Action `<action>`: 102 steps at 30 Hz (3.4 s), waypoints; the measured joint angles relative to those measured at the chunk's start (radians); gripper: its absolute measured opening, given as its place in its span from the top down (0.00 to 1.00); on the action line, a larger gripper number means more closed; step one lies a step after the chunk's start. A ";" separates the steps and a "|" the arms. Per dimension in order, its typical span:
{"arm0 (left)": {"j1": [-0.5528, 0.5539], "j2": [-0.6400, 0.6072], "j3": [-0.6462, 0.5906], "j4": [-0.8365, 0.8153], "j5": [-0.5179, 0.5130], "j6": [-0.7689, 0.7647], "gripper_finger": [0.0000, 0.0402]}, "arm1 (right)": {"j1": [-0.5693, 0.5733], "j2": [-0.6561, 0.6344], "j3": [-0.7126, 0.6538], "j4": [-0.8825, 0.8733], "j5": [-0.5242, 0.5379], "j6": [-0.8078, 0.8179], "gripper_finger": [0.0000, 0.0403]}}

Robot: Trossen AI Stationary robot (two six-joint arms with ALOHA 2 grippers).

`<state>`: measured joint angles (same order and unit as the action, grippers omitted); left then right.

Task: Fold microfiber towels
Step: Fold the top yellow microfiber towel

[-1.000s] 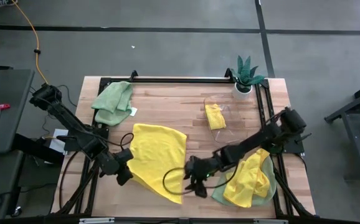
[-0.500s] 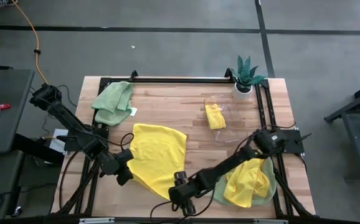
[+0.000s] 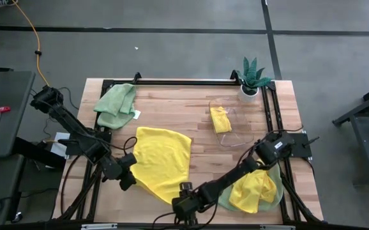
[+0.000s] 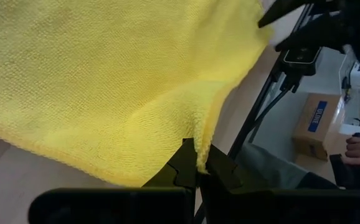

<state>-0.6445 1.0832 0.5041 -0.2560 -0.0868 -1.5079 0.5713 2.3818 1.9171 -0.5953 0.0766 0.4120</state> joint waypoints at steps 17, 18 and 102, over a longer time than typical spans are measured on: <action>0.000 0.000 0.000 0.000 0.001 0.000 1.00 | 0.034 0.005 -0.001 -0.040 0.035 0.017 0.75; 0.000 0.000 0.000 -0.001 0.001 0.000 1.00 | 0.034 0.005 -0.001 -0.040 0.035 0.017 0.77; 0.080 -0.106 0.000 -0.581 -0.605 -0.144 1.00 | -0.445 -0.227 -0.001 -0.503 0.178 0.089 1.00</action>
<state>-0.5642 0.9774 0.5042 -0.8373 -0.6918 -1.6514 0.1259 2.1552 1.9163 -1.0987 0.2550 0.5008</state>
